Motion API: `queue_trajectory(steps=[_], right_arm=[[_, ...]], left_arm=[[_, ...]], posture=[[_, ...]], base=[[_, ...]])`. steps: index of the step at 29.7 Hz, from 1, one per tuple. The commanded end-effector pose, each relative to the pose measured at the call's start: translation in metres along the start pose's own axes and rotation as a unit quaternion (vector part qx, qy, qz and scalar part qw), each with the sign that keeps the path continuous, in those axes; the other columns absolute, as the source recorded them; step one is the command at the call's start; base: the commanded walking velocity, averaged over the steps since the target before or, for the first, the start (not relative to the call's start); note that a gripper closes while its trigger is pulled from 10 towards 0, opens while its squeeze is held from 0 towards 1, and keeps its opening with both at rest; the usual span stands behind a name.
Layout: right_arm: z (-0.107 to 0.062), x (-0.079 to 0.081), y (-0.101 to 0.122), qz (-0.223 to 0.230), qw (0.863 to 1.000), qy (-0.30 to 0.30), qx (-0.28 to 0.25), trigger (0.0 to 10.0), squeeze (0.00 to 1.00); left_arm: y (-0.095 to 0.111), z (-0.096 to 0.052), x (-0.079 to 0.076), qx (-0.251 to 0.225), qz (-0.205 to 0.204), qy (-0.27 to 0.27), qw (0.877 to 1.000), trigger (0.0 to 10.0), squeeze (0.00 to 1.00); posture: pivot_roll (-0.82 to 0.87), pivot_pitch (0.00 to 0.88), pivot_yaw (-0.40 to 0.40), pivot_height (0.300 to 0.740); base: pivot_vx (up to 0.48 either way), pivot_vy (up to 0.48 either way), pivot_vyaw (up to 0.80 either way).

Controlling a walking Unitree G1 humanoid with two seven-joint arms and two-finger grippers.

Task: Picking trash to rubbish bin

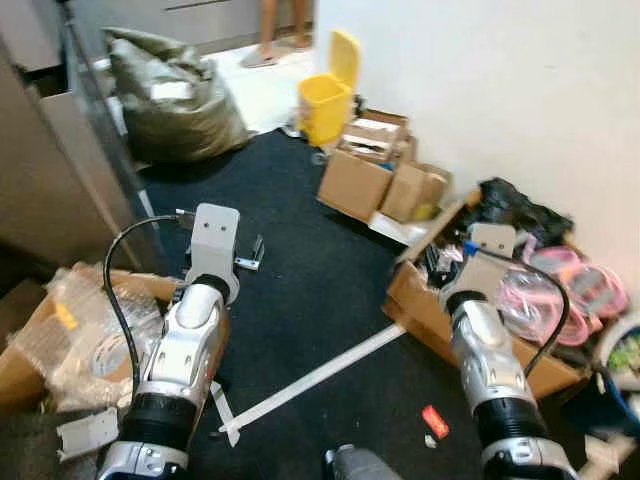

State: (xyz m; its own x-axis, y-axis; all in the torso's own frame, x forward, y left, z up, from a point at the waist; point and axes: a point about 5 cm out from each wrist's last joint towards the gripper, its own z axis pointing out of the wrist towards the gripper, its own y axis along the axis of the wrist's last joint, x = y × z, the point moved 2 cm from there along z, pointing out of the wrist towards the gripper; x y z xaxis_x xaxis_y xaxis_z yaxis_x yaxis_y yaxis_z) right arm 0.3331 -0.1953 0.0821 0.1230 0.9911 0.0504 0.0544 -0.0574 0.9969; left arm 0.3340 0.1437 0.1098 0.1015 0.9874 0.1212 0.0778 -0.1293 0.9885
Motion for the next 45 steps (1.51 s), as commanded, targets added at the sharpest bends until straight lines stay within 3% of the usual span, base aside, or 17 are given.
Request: queue_trajectory(steps=[1, 45], right_arm=[[-0.002, 0.001, -0.005, -0.005, 1.000, 0.003, 0.010, 10.0, 0.00], [-0.005, 0.002, -0.016, -0.007, 0.999, 0.001, 0.034, 10.0, 0.00]], left_arm=[[-0.005, -0.001, 0.001, 0.009, 0.005, 0.000, 1.000, 10.0, 0.00], [-0.006, -0.001, 0.000, 0.012, 0.013, -0.011, 1.000, 10.0, 0.00]], posture=[[-0.06, 0.056, 0.009, 0.740], [-0.05, 0.039, 0.008, 0.740]], base=[[0.000, 0.000, -0.80], [0.000, 0.000, -0.80]])
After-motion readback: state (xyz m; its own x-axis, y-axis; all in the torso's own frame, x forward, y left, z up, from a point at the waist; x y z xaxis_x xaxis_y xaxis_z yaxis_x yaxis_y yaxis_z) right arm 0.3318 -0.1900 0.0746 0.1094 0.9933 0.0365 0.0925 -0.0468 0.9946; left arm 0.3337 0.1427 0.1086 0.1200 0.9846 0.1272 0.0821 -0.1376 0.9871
